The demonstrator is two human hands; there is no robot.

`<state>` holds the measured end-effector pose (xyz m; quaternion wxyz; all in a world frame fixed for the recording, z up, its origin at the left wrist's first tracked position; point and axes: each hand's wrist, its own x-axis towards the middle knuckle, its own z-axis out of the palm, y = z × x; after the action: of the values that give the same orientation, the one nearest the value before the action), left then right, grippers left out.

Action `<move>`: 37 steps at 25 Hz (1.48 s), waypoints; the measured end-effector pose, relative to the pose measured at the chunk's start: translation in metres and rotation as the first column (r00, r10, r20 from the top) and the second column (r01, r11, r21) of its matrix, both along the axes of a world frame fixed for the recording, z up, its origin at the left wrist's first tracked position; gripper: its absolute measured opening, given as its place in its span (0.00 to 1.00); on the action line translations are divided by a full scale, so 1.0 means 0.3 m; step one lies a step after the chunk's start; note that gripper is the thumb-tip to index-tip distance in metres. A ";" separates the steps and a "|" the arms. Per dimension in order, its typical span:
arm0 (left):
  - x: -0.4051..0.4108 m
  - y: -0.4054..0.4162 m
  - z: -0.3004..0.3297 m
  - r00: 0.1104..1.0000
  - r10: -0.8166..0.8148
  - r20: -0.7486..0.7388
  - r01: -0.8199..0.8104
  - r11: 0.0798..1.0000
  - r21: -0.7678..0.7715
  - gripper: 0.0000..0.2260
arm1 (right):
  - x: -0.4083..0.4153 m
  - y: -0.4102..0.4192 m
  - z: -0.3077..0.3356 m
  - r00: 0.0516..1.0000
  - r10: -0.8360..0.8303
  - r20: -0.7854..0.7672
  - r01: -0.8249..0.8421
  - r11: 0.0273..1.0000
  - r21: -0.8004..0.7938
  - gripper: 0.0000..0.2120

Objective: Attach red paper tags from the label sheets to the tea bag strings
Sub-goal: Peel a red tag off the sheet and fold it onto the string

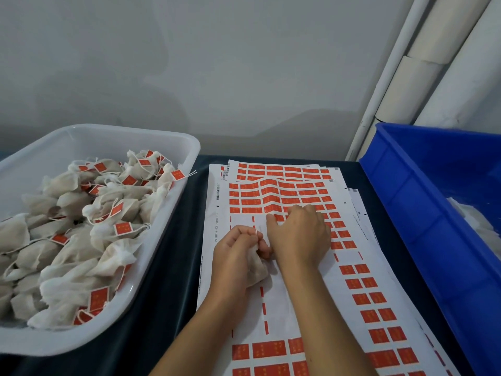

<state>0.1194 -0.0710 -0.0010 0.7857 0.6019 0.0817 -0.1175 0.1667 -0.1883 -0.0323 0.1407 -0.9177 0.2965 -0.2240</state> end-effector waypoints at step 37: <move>0.032 -0.012 -0.064 0.999 0.004 -0.053 -0.006 0.999 -0.046 0.12 | 0.011 -0.023 0.028 0.991 0.049 0.125 -0.079 0.964 0.253 0.12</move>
<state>0.1290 -0.0745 -0.0202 0.7973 0.5799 0.1011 -0.1332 0.1700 -0.1952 -0.0240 0.2828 -0.8860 0.2843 -0.2326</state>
